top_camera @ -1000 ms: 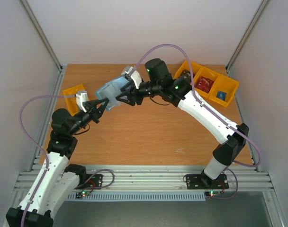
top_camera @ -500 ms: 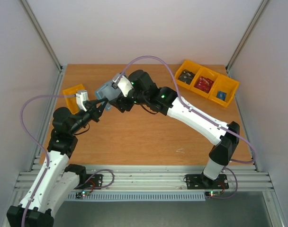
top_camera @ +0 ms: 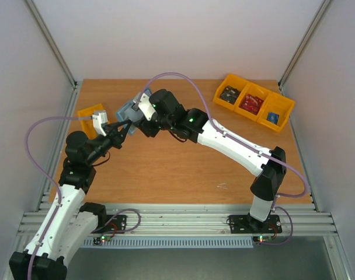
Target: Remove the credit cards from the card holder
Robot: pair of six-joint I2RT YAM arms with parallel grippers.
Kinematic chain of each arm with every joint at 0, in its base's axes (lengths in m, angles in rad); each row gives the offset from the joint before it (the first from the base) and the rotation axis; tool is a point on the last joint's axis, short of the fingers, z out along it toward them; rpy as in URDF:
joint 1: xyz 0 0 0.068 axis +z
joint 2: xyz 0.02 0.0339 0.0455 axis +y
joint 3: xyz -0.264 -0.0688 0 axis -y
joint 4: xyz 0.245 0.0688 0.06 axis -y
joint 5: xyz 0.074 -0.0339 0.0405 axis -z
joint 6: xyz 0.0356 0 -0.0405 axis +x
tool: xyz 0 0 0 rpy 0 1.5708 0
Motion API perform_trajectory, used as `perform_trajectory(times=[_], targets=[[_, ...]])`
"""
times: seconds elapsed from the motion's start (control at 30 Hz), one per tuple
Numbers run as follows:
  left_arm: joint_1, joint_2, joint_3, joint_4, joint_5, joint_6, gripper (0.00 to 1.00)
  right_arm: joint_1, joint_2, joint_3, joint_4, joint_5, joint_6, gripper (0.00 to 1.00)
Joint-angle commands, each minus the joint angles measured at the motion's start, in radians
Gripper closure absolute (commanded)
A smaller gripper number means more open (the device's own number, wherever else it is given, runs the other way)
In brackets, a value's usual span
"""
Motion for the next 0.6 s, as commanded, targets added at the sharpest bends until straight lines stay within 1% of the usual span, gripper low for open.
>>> perform_trajectory(times=[0.0, 0.07, 0.17, 0.23, 0.27, 0.3, 0.37, 0.4, 0.53, 0.57], targets=[[-0.017, -0.025, 0.018, 0.150, 0.130, -0.021, 1.00, -0.006, 0.045, 0.014, 0.030, 0.116, 0.003, 0.48], [-0.017, -0.025, 0.016, 0.153, 0.136, -0.023, 1.00, -0.007, 0.039, 0.005, 0.045, 0.119, 0.008, 0.67], [-0.017, -0.027, 0.015, 0.148, 0.134, -0.025, 1.00, -0.020, 0.020, -0.004, 0.050, 0.096, 0.019, 0.88], [-0.017, -0.030, 0.014, 0.143, 0.136, -0.022, 1.00, -0.042, 0.003, -0.016, 0.049, 0.052, 0.041, 0.98], [-0.017, -0.029, 0.014, 0.139, 0.134, -0.022, 1.00, -0.056, -0.010, -0.025, 0.050, 0.012, 0.050, 0.99], [-0.017, -0.032, 0.014, 0.132, 0.130, -0.020, 0.97, -0.078, -0.024, -0.037, 0.053, -0.038, 0.057, 0.99], [-0.017, -0.032, 0.009, 0.113, 0.114, -0.015, 0.84, -0.113, -0.061, -0.060, 0.057, -0.176, 0.060, 0.99], [-0.017, -0.034, 0.008, 0.102, 0.102, -0.006, 0.80, -0.127, -0.070, -0.069, 0.055, -0.228, 0.059, 0.99], [-0.017, -0.033, 0.009, 0.065, 0.060, 0.037, 0.75, -0.171, -0.120, -0.087, 0.043, -0.402, 0.045, 0.99], [-0.017, -0.032, 0.010, 0.057, 0.050, 0.049, 0.73, -0.175, -0.128, -0.090, 0.039, -0.431, 0.036, 0.99]])
